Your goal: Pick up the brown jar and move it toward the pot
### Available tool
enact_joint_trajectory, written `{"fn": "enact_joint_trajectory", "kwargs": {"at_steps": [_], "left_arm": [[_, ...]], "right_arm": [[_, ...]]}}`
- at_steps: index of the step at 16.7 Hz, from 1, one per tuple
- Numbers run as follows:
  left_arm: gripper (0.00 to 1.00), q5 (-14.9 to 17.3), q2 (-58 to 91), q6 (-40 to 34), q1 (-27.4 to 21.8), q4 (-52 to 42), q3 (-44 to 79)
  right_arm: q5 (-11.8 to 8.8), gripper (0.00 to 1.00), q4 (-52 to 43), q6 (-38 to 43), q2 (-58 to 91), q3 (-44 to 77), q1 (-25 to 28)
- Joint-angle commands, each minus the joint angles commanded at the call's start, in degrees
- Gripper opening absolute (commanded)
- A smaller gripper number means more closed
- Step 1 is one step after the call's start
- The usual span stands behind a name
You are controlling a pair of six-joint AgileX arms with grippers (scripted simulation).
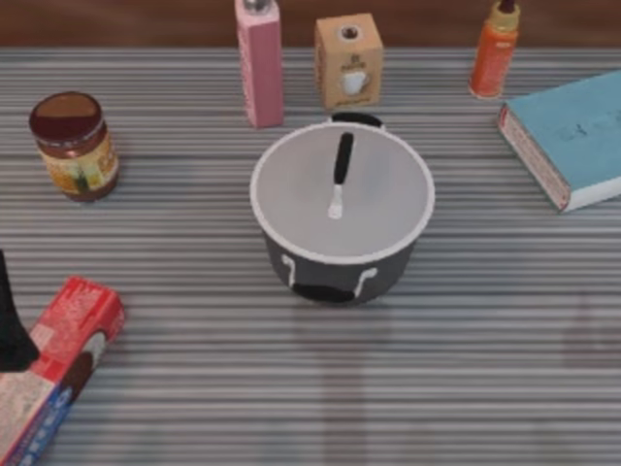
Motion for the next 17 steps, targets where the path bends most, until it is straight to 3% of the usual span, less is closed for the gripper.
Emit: {"fn": "enact_joint_trajectory", "kwargs": {"at_steps": [5,9,17], "left_arm": [[1.0,0.5,3.1,0.8,-0.3,-2.4,1.6],[1.0,2.0,15.3,3.8,-1.0,-11.0,8.7],[1.0,5.1,53.0,15.1,-2.0,-34.9,42.2]], "right_arm": [[0.0,1.0,0.0,0.0,0.0,0.0,0.0],[0.0,1.0,0.0,0.0,0.0,0.0,0.0],[0.0,1.0,0.0,0.0,0.0,0.0,0.0]]}}
